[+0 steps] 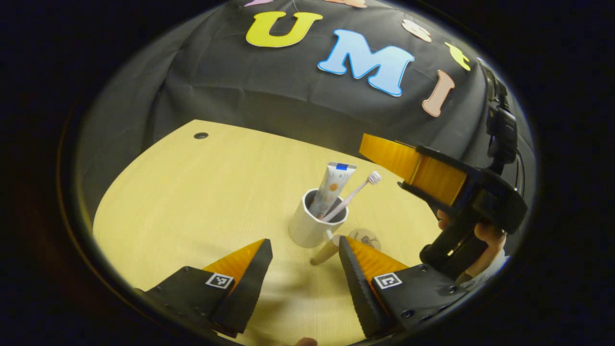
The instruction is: Put the toothbrush and toothpaste on the desktop into the cup, then pick up the cup and place it on the coaster on the desktop.
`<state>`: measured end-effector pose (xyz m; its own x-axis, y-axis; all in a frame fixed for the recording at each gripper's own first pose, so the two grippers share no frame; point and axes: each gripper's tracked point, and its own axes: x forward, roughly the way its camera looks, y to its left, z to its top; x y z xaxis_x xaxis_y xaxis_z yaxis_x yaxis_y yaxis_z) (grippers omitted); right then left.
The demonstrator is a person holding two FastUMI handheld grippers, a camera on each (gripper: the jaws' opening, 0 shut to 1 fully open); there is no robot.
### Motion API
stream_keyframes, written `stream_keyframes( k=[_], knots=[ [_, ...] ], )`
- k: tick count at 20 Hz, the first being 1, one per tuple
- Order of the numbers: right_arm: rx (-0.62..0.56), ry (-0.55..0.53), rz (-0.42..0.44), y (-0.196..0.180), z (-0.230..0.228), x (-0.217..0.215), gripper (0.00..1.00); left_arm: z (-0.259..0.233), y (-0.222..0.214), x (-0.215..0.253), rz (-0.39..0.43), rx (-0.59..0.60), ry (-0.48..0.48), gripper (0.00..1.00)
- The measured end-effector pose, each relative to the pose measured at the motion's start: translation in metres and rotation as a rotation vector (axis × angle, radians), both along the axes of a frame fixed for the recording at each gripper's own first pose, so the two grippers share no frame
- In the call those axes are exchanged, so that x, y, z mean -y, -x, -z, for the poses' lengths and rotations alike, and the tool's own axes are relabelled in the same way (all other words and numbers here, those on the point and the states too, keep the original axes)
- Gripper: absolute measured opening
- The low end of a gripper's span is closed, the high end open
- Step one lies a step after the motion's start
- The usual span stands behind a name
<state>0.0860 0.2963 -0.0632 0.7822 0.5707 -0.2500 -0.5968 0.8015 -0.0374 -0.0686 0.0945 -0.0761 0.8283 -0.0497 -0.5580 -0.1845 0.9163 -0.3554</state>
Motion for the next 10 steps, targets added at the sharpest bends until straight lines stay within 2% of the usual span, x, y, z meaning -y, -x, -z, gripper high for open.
stream_keyframes(
  k=[8, 10],
  knots=[
    [-0.034, -0.020, 0.049, 0.006, -0.014, 0.036, 0.88, -0.002, -0.012, 0.030, 0.046, -0.014, 0.004, 0.91],
    [-0.029, -0.019, 0.063, 0.007, -0.018, 0.044, 0.90, 0.000, -0.016, 0.037, 0.052, -0.024, 0.006, 0.91]
  ],
)
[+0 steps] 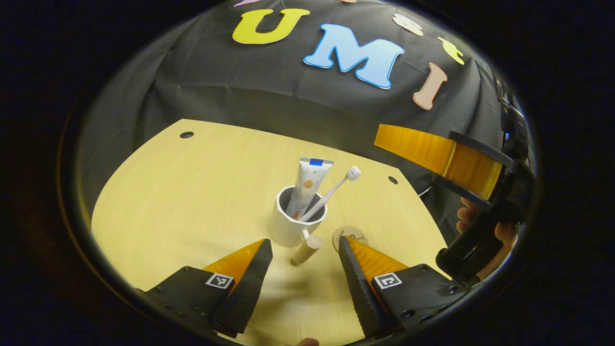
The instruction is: Put the toothbrush and toothpaste on the desktop into the cup, then pick up the cup and place it on the coaster on the desktop.
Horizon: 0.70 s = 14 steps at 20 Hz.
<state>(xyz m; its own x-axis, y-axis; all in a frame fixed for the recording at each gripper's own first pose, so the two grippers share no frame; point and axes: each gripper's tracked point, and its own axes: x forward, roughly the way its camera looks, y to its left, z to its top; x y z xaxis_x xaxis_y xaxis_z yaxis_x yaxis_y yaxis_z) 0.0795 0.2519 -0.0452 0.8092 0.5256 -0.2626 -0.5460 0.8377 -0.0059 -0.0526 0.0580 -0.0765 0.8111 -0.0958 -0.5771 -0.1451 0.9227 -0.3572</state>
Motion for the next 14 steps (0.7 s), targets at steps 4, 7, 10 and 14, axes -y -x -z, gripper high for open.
stream_keyframes(
  k=[4, 7, 10, 14],
  knots=[
    [0.007, 0.001, 0.029, 0.005, -0.006, 0.020, 0.90, 0.011, -0.009, 0.010, 0.005, -0.046, 0.012, 0.91],
    [0.005, 0.001, 0.051, 0.009, -0.009, 0.035, 0.90, 0.019, -0.021, 0.015, 0.017, -0.081, 0.017, 0.91],
    [-0.005, 0.004, 0.078, 0.010, -0.007, 0.053, 0.90, 0.029, -0.026, 0.018, 0.022, -0.136, 0.015, 0.91],
    [-0.057, -0.013, 0.108, 0.009, 0.003, 0.071, 0.90, 0.049, -0.036, 0.016, -0.007, -0.232, 0.029, 0.91]
  ],
)
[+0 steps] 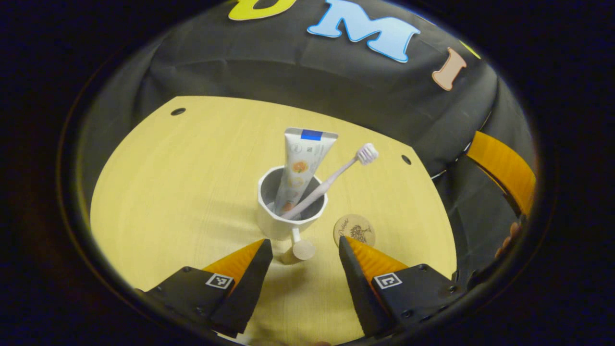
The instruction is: Put the toothbrush and toothpaste on the desktop into the cup, then pick up the cup and place it on the coaster on the desktop.
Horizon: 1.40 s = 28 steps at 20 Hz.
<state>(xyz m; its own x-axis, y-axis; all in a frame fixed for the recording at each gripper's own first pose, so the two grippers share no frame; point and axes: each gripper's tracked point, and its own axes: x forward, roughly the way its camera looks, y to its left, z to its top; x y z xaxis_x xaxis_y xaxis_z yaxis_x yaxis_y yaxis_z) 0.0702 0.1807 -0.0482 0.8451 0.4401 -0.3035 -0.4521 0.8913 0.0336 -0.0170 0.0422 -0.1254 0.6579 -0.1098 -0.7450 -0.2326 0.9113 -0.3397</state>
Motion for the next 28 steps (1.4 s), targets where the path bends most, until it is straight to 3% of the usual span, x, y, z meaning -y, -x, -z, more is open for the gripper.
stream_keyframes(
  k=[4, 5, 6, 8, 9, 10, 12, 14, 19, 21, 23, 24, 25, 26, 28],
  knots=[
    [-0.031, 0.017, 0.032, -0.010, 0.013, 0.023, 0.90, 0.015, -0.008, -0.003, -0.046, -0.093, 0.048, 0.91],
    [-0.035, 0.020, 0.036, -0.012, 0.014, 0.028, 0.90, 0.018, -0.009, -0.004, -0.052, -0.112, 0.048, 0.85],
    [-0.042, 0.019, 0.039, -0.014, 0.016, 0.031, 0.90, 0.022, -0.010, -0.006, -0.054, -0.130, 0.036, 0.90],
    [-0.059, 0.014, 0.043, -0.016, 0.020, 0.037, 0.90, 0.028, -0.012, -0.007, -0.053, -0.160, 0.019, 0.89],
    [-0.066, 0.013, 0.046, -0.018, 0.022, 0.040, 0.90, 0.030, -0.013, -0.007, -0.050, -0.174, 0.016, 0.83],
    [-0.072, 0.013, 0.047, -0.020, 0.024, 0.044, 0.90, 0.033, -0.013, -0.006, -0.050, -0.188, 0.013, 0.88],
    [-0.080, 0.018, 0.047, -0.022, 0.026, 0.048, 0.90, 0.037, -0.015, -0.006, -0.053, -0.210, 0.010, 0.88],
    [-0.084, 0.021, 0.047, -0.024, 0.028, 0.053, 0.90, 0.039, -0.018, -0.006, -0.058, -0.228, 0.011, 0.80],
    [-0.106, 0.017, 0.052, -0.026, 0.038, 0.061, 0.90, 0.047, -0.027, -0.010, -0.066, -0.275, -0.014, 0.80],
    [-0.112, 0.018, 0.057, -0.028, 0.039, 0.066, 0.90, 0.049, -0.027, -0.013, -0.066, -0.292, -0.032, 0.70],
    [-0.118, 0.018, 0.065, -0.030, 0.040, 0.070, 0.90, 0.049, -0.028, -0.014, -0.069, -0.301, -0.039, 0.74],
    [-0.120, 0.015, 0.069, -0.030, 0.040, 0.073, 0.90, 0.052, -0.026, -0.012, -0.067, -0.310, -0.040, 0.61],
    [-0.123, 0.012, 0.073, -0.031, 0.039, 0.074, 0.90, 0.053, -0.026, -0.013, -0.068, -0.313, -0.042, 0.64],
    [-0.127, 0.010, 0.077, -0.033, 0.041, 0.075, 0.88, 0.054, -0.026, -0.009, -0.064, -0.314, -0.033, 0.57],
    [-0.135, 0.007, 0.079, -0.033, 0.042, 0.076, 0.90, 0.053, -0.025, -0.012, -0.052, -0.319, -0.054, 0.58]
  ],
)
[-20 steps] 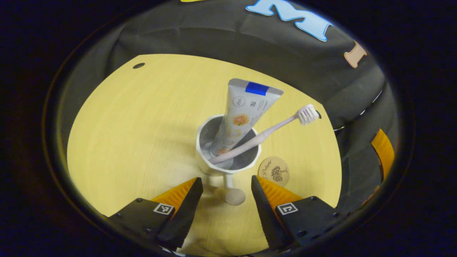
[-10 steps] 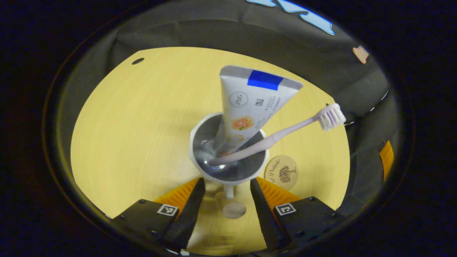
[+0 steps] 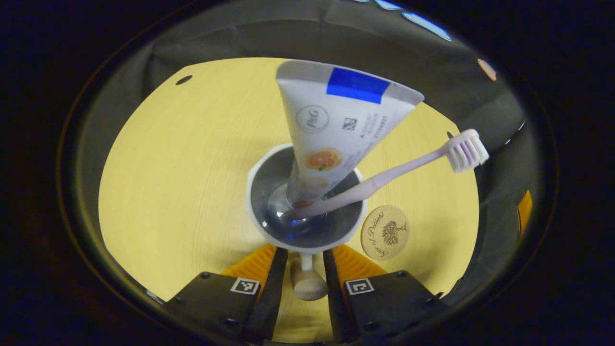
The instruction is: Put the toothbrush and toothpaste on the desktop into the cup, then pick up the cup and place it on the coaster on the desktop.
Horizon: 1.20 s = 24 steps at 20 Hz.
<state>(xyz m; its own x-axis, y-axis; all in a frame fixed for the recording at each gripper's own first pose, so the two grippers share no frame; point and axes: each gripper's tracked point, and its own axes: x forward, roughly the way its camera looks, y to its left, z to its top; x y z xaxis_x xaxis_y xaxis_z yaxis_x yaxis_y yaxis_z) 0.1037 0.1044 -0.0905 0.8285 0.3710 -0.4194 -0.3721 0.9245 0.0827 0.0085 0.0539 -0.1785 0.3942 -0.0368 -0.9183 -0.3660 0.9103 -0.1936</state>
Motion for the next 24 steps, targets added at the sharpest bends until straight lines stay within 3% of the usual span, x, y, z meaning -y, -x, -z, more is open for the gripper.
stream_keyframes(
  k=[2, 5, 6, 16, 24],
  knots=[
    [-0.003, 0.002, 0.000, 0.000, 0.000, 0.001, 0.90, 0.001, -0.002, -0.004, -0.004, -0.016, -0.025, 0.39],
    [-0.005, 0.005, -0.003, -0.001, 0.001, 0.000, 0.90, 0.002, 0.001, -0.002, 0.021, -0.020, -0.070, 0.40],
    [-0.006, 0.005, -0.004, -0.001, 0.001, 0.000, 0.90, 0.002, 0.002, -0.002, 0.033, -0.017, -0.076, 0.34],
    [-0.005, -0.001, 0.007, -0.003, -0.002, 0.004, 0.90, -0.004, -0.001, 0.012, 0.034, 0.048, -0.018, 0.33],
    [0.007, -0.004, 0.015, 0.000, -0.007, 0.009, 0.90, -0.028, -0.005, 0.047, 0.121, 0.092, -0.024, 0.32]
  ],
)
